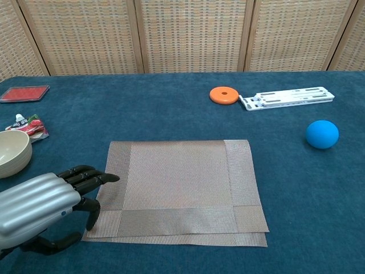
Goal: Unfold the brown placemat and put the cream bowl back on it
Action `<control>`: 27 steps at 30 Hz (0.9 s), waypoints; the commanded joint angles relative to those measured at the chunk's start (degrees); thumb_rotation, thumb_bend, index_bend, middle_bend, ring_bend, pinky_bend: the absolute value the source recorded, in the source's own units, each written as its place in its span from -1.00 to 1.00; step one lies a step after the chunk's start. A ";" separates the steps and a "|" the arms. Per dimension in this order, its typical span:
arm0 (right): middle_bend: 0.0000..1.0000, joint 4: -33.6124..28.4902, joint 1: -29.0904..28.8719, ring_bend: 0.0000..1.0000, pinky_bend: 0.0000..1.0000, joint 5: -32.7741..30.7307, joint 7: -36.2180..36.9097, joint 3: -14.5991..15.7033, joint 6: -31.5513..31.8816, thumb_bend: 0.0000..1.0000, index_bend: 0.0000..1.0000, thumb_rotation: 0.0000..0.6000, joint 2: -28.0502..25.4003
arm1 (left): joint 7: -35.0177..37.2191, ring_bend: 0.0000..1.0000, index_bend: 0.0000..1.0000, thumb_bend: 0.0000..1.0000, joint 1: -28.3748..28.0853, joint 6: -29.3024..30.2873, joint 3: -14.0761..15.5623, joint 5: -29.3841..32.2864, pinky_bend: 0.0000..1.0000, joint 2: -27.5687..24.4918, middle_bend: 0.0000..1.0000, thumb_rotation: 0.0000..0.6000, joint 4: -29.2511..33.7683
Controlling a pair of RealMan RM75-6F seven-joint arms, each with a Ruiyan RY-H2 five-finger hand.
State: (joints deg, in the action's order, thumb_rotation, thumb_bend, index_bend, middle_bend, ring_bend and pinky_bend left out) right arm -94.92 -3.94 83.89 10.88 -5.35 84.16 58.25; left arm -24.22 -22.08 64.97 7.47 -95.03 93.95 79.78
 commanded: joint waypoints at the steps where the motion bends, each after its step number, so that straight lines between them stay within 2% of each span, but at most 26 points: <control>1: -1.00 -0.01 -0.02 -1.00 -1.00 0.00 -0.10 0.03 -0.06 -0.88 -0.99 1.00 0.02 | 0.01 -1.00 -0.04 -0.09 -0.01 -0.06 -0.02 0.07 -1.00 0.13 -1.00 1.00 -0.14; 8: -1.00 -0.11 -0.05 -1.00 -1.00 0.12 -0.06 0.11 -0.17 -0.88 -0.99 1.00 -0.01 | 0.16 -1.00 -0.04 -0.09 -0.23 0.18 -0.24 -0.31 -1.00 1.02 -1.00 1.00 -1.17; 15: -1.00 -0.15 -0.04 -1.00 -1.00 0.10 0.30 0.13 -0.26 -0.88 -0.99 1.00 -0.17 | 0.01 -1.00 -0.13 -0.09 -0.02 1.75 -0.20 -1.56 -1.00 2.41 -1.00 1.00 -3.12; 27: -1.00 -0.34 -0.04 -1.00 -1.00 0.35 0.54 0.26 -0.29 -0.88 -0.99 1.00 -0.29 | 1.39 -1.00 -0.13 -0.10 0.76 3.61 0.93 -2.84 -1.00 1.51 -1.00 1.00 -3.12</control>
State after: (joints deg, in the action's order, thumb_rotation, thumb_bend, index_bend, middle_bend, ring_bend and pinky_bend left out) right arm -95.26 -3.98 84.25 11.42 -5.09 83.87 57.96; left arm -22.87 -21.36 68.52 8.32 -97.78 95.48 76.65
